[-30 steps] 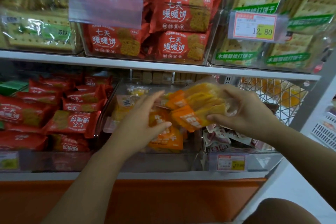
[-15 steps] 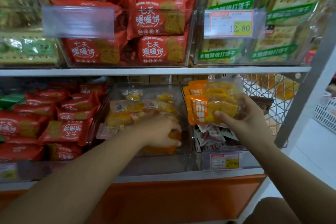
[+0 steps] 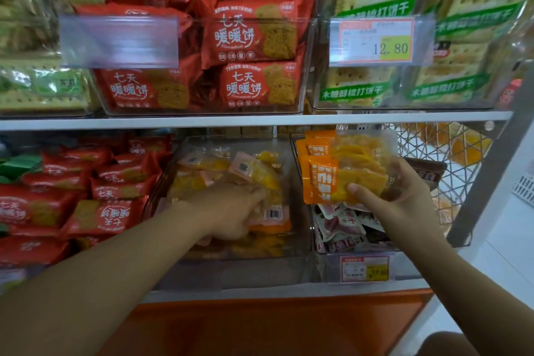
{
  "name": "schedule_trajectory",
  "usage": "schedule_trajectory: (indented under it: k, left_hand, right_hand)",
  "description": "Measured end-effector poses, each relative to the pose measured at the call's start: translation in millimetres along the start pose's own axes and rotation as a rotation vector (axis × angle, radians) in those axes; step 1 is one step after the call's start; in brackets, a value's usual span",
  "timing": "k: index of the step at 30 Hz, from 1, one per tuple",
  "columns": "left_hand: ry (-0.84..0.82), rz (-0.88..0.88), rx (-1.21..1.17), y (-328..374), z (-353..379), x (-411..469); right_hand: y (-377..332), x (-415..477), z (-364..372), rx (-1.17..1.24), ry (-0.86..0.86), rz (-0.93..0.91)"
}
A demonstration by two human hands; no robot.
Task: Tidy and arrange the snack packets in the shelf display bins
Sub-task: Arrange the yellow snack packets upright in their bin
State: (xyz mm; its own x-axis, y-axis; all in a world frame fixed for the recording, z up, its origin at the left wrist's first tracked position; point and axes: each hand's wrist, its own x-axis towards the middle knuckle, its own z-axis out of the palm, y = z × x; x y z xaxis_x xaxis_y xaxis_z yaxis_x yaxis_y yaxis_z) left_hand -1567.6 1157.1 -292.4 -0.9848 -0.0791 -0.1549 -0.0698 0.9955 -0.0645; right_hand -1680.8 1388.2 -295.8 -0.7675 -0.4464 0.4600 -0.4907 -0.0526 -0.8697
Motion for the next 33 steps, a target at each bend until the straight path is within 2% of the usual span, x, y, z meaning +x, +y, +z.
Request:
schedule_trajectory:
  k: [4,7,9,14,19,25,33]
  left_hand:
    - [-0.027,-0.003,0.172,8,-8,1]
    - [0.094,0.07,0.278,16,-12,17]
    - [0.125,0.083,0.259,17,-13,31]
    - [-0.073,0.022,0.138,17,1,56]
    - [-0.136,0.041,0.349,20,-2,61]
    - [-0.198,-0.009,0.246,0,-7,40]
    - [-0.168,-0.06,0.082,-12,-15,18]
  right_hand:
    - [-5,2,3,-0.032,-0.001,-0.026]
    - [-7,3,6,0.0,0.001,-0.025]
    - [-7,3,7,0.015,-0.004,-0.025]
    - [-8,4,7,0.036,-0.016,-0.022]
    - [-7,6,5,0.003,-0.043,-0.021]
    - [-11,7,7,-0.022,-0.063,-0.034]
    - [-13,4,5,-0.07,-0.079,-0.058]
